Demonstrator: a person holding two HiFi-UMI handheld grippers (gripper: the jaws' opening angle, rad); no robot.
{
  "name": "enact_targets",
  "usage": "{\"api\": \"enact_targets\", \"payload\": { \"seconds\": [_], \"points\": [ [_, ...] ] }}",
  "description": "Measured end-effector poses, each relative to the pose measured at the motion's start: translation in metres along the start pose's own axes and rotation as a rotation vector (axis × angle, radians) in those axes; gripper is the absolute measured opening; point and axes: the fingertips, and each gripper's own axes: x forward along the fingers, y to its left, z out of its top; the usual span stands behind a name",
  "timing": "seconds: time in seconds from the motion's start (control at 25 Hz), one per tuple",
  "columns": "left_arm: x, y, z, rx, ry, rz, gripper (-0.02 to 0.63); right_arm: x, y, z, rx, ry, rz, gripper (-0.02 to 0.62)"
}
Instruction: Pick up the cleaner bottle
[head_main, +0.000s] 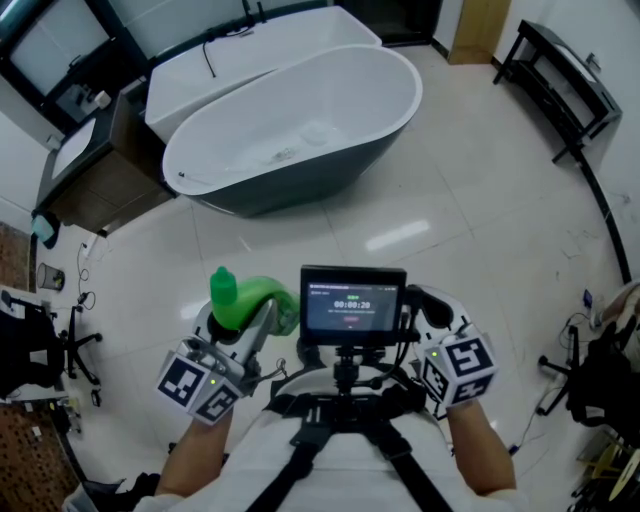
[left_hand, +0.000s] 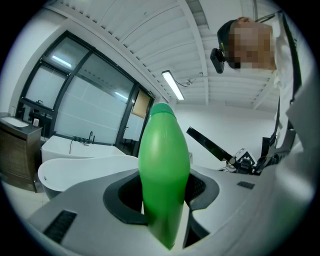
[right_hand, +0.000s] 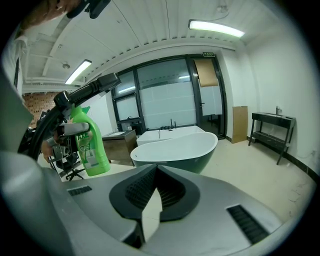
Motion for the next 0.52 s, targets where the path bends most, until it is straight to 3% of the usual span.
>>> {"api": "enact_targets", "payload": {
  "seconds": [0.52],
  "points": [
    [0.0096, -0.0026, 0.0000, 0.003, 0.011, -0.031, 0.166, -0.0010, -0.0020, -0.0030, 0.002, -0.002, -0.013, 0.002]
  ]
}}
